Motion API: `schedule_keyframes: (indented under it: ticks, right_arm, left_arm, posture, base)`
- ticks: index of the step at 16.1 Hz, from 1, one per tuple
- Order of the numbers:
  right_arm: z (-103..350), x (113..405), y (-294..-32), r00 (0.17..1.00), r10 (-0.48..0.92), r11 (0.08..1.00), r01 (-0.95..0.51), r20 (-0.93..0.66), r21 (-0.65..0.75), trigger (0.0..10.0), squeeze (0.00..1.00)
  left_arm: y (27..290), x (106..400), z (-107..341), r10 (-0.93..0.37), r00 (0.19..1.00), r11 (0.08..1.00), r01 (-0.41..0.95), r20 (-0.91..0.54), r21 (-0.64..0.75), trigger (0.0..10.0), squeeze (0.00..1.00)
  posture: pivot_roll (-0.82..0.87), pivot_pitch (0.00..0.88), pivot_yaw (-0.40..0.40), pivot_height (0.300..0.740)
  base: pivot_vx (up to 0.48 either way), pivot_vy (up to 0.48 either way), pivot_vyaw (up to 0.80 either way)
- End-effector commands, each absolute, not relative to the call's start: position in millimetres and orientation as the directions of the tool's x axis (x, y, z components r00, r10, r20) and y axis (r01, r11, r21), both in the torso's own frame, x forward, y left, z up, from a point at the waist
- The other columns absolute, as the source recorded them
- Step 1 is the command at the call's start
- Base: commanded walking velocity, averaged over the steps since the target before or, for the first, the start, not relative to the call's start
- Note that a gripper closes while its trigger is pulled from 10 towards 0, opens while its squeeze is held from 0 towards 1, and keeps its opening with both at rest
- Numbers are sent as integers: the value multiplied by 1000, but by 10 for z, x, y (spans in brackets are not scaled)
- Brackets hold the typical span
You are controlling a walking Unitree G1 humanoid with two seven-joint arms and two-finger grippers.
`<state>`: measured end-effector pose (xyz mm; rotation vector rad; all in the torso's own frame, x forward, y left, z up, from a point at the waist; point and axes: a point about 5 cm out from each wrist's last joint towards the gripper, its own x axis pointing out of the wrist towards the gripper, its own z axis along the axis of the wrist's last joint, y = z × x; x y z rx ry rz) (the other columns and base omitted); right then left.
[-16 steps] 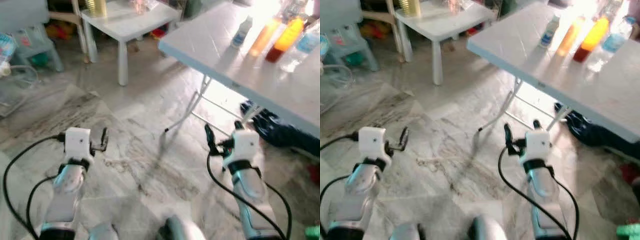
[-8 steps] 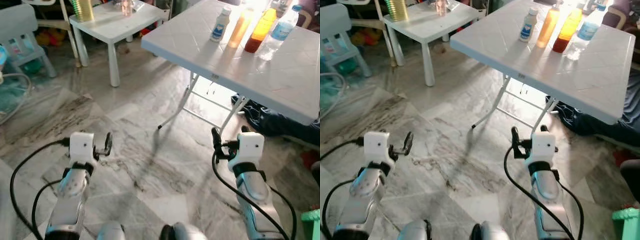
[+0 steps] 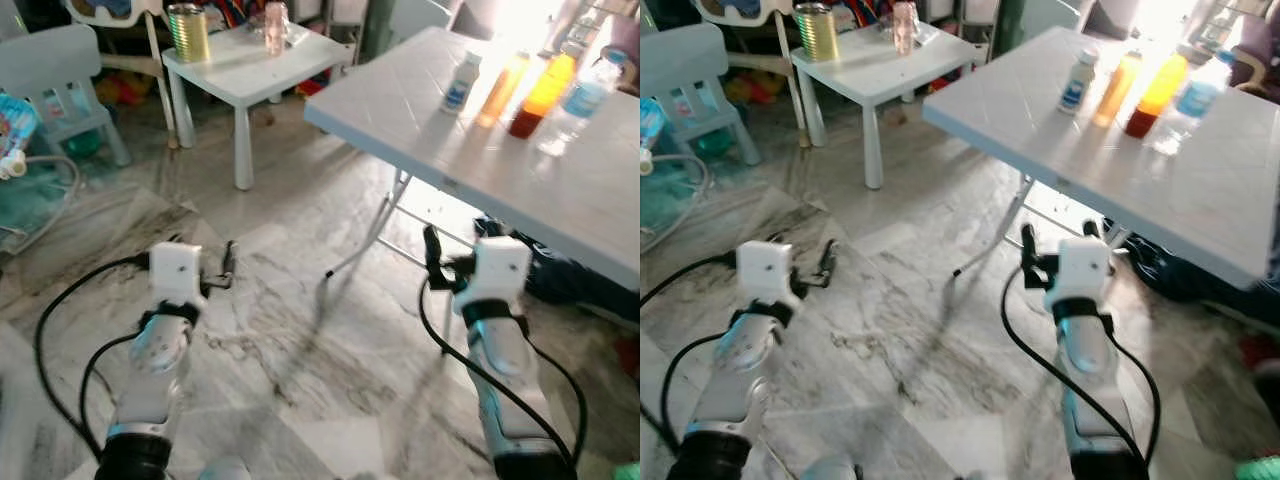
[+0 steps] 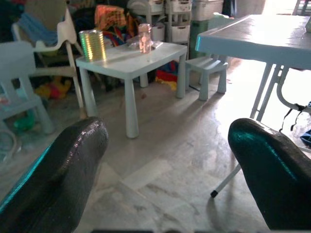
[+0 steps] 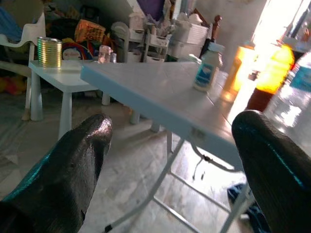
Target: Restocking fridge
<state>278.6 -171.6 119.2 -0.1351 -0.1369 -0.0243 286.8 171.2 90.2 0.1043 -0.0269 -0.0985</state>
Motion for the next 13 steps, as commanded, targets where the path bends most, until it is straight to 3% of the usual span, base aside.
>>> schedule_keyframes:
  ticks: [1, 3, 4, 6, 13]
  right_arm:
    - [1199, 2819, -1697, 989, -16, 987, 38, 144, -153, 10000, 0]
    - [1165, 2839, -1717, 988, -50, 980, 77, 148, -186, 10000, 0]
    - [1131, 2805, -1679, 993, -20, 996, 30, 119, -81, 10000, 0]
    - [1108, 2786, -1631, 995, 7, 999, -3, 101, -40, 10000, 0]
    - [1191, 2786, -1709, 985, -2, 999, 8, 170, -34, 10000, 0]
  left_arm:
    - [1675, 2875, 879, -125, 992, 986, 122, 10, 117, 10000, 0]
    - [1655, 2880, 865, -141, 990, 983, 140, 5, 122, 10000, 0]
    - [1639, 2875, 845, -151, 989, 981, 150, -2, 125, 10000, 0]
    - [1593, 2878, 820, -172, 985, 978, 171, -8, 122, 10000, 0]
    - [1657, 2895, 761, -152, 988, 977, 155, -31, 145, 10000, 0]
  posture:
    - [55, 42, -59, 740]
    - [43, 47, -49, 740]
    - [43, 47, -49, 740]
    - [30, 55, -51, 740]
    - [15, 49, -42, 740]
  base:
    - [450, 0, 0]
    - [454, 0, 0]
    - [454, 0, 0]
    - [336, 0, 0]
    - [269, 0, 0]
